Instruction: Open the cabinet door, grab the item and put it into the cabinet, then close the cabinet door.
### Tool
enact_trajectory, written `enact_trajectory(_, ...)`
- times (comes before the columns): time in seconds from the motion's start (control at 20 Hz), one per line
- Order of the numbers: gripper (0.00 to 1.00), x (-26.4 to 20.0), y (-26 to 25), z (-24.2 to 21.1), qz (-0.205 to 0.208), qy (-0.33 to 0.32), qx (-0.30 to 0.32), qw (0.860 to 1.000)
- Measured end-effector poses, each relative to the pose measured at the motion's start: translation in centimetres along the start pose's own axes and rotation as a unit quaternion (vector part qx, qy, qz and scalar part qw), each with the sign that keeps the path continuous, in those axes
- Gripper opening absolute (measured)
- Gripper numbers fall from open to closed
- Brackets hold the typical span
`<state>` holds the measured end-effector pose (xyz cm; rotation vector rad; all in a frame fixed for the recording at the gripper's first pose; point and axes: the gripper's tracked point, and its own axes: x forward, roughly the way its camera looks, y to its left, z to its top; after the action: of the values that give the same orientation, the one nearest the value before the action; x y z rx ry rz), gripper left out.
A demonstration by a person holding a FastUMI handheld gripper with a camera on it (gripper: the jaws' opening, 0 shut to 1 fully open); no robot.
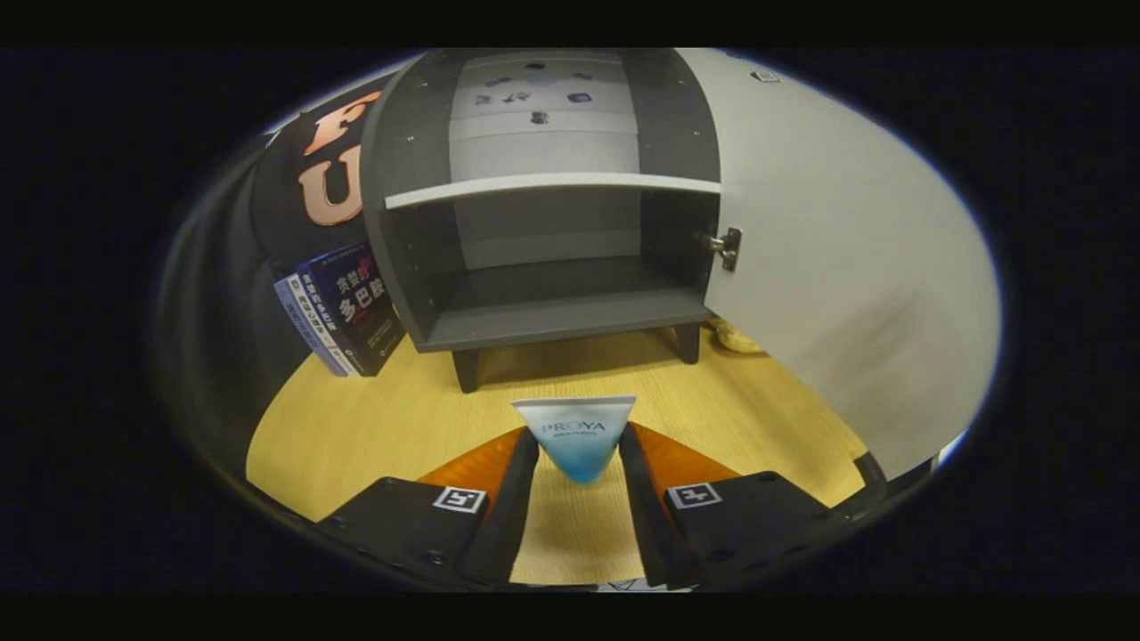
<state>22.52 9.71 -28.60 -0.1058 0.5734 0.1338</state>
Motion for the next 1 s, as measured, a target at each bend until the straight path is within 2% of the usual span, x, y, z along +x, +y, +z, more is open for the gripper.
enact_trajectory(0.5,0.60,-4.6,4.7,13.6,0.043,-0.052,-0.001,0.998)
enact_trajectory(1.0,0.60,-5.5,6.4,24.7,0.057,-0.098,-0.022,0.993)
